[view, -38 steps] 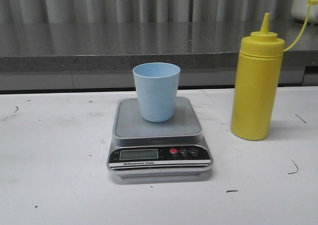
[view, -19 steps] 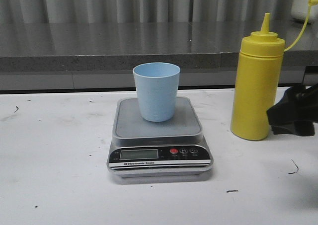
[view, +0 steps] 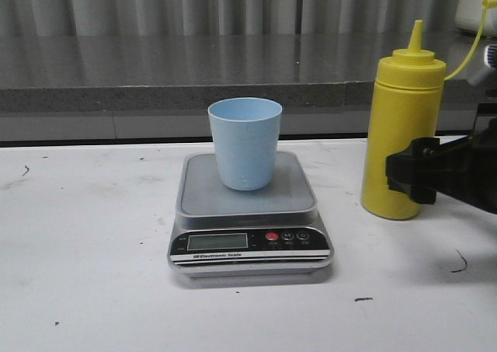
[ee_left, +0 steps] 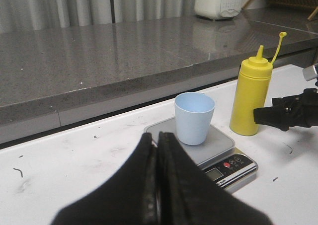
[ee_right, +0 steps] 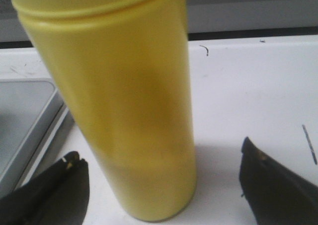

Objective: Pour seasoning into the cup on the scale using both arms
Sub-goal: 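Reach the right gripper to the yellow squeeze bottle and grasp it, then lift the yellow bottle with the right gripper and tilt nozzle toward the cup, then lower the yellow bottle upright onto the table with the right gripper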

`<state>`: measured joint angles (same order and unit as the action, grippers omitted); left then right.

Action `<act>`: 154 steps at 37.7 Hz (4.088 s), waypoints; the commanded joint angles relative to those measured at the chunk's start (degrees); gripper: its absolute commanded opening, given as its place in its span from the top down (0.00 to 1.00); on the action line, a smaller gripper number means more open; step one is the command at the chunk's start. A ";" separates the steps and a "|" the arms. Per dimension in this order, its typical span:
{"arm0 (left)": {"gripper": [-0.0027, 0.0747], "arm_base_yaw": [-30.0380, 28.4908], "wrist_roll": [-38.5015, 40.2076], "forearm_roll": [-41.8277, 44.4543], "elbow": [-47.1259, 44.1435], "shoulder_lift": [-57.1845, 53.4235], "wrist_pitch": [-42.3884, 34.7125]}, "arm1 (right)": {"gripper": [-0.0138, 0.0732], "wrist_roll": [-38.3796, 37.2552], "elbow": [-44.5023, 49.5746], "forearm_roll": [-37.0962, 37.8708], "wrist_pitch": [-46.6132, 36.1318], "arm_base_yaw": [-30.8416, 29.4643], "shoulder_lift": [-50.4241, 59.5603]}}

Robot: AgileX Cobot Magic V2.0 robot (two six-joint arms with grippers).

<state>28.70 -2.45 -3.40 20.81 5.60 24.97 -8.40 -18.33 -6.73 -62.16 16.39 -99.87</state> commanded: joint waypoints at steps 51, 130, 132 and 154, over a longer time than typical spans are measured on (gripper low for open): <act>0.99 0.02 0.45 -0.72 1.42 0.56 -4.96 | 0.65 2.23 -13.99 3.75 -6.98 -0.06 -5.79; 0.99 0.02 0.45 -0.72 1.42 0.56 -4.96 | 0.72 98.60 -43.68 -1.54 23.25 1.06 5.00; 0.99 0.02 0.45 -0.72 1.42 0.56 -4.96 | 0.72 95.24 -43.68 -6.34 23.30 1.76 5.00; 0.99 0.02 0.45 -0.72 1.42 0.56 -4.96 | 0.72 73.49 -43.68 -54.55 44.28 5.63 5.00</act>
<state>28.70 -2.38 -3.40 20.71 5.60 24.97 67.66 -59.65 -58.16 -18.33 21.86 -98.05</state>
